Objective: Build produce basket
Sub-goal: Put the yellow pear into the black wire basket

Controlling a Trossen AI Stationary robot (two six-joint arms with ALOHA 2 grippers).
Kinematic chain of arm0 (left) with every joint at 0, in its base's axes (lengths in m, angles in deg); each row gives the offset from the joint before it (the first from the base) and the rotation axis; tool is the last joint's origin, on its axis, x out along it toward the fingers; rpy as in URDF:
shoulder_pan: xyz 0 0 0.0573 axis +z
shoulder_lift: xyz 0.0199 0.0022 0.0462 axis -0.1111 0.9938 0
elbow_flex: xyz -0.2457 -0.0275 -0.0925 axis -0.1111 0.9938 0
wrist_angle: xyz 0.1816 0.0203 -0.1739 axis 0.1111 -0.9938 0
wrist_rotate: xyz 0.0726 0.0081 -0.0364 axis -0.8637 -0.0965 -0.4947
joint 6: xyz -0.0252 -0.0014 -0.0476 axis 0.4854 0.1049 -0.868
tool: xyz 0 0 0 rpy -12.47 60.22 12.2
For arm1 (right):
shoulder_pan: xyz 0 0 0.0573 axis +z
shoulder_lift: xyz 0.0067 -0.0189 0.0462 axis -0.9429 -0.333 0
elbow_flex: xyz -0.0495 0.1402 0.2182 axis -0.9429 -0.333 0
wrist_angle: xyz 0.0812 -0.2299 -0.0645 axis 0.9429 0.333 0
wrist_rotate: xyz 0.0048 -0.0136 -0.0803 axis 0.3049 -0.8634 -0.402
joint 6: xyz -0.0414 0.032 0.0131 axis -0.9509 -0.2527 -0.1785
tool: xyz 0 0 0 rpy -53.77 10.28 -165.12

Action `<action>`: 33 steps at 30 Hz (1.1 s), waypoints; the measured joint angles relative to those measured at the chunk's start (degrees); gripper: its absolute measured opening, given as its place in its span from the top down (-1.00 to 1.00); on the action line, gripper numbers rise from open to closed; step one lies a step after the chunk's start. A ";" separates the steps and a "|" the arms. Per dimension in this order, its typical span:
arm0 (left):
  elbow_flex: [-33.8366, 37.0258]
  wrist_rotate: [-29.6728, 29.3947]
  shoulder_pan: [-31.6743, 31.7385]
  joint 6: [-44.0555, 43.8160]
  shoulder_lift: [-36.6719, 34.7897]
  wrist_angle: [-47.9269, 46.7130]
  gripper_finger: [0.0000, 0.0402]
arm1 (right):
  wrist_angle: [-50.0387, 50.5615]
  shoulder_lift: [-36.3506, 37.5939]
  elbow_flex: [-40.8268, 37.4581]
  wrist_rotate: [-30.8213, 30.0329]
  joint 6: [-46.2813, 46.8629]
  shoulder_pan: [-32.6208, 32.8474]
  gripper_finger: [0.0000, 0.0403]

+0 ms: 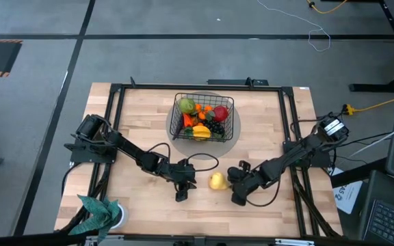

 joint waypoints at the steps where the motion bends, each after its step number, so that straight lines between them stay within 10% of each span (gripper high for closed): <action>1: 0.00 0.00 0.00 -0.01 0.00 0.00 0.52 | -0.82 -0.62 0.00 0.27 -0.53 0.00 0.31; 14: 0.00 -0.02 -0.02 0.00 0.00 -0.04 0.52 | -4.52 -4.51 0.56 -2.18 -2.80 0.06 0.33; 24: 0.00 -0.02 0.00 0.00 0.00 -0.07 0.52 | -4.40 -4.58 0.63 -2.93 -3.20 -0.02 0.95; 33: 0.00 -0.02 0.00 -0.01 0.00 -0.14 0.52 | -3.78 -4.74 1.34 -3.86 -3.65 0.02 0.99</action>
